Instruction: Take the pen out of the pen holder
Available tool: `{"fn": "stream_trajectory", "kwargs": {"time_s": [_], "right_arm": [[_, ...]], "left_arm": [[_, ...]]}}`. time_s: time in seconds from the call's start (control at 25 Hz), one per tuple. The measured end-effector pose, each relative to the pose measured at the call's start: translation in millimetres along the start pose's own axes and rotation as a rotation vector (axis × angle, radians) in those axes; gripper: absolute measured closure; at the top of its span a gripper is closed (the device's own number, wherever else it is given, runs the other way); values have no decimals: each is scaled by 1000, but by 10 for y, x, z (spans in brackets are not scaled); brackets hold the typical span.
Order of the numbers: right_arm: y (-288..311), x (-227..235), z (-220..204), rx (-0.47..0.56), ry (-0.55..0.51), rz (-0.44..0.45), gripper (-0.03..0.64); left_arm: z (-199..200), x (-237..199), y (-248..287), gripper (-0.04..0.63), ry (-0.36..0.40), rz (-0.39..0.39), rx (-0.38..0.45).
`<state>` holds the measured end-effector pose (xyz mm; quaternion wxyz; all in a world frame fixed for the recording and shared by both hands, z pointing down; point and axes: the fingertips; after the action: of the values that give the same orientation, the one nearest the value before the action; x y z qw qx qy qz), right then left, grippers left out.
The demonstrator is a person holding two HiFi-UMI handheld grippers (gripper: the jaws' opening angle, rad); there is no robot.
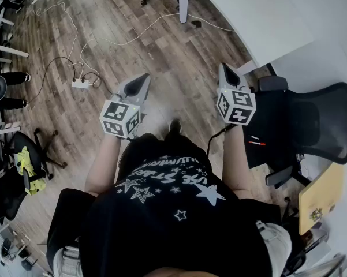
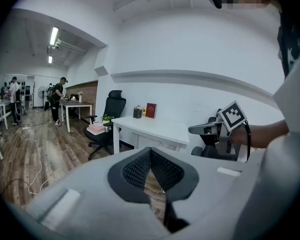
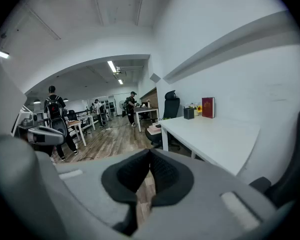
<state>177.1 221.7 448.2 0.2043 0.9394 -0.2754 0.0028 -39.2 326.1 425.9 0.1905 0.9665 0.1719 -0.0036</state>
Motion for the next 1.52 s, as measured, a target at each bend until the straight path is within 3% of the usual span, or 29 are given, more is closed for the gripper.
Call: {"fn": "stream_trajectory", "kwargs": {"time_s": [0.28, 0.64, 0.72, 0.88, 1.2, 1.52], "right_arm": [[-13, -4, 85, 9, -56, 1, 612], [111, 30, 170, 57, -4, 13, 603], [187, 17, 198, 57, -4, 29, 506], [352, 52, 254, 41, -16, 34, 384], [947, 475, 309, -10, -11, -50, 324], [2137, 818, 854, -25, -27, -89, 324]], "left_arm": [[52, 3, 61, 584, -6, 1, 2], [232, -102, 223, 584, 6, 8, 37], [228, -182, 257, 584, 1, 11, 36], [220, -371, 430, 584, -18, 6, 28], [384, -803, 1255, 584, -18, -58, 32], [811, -1540, 2377, 584, -2, -141, 19]]}}
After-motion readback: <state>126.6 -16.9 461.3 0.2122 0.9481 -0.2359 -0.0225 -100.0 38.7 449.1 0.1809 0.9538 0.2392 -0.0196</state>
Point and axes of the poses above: the fingertips, and each gripper's own axes: y forward along the fingers, x to its right, z out of its top, and after that the axes turned 1 degree about y, right-handed
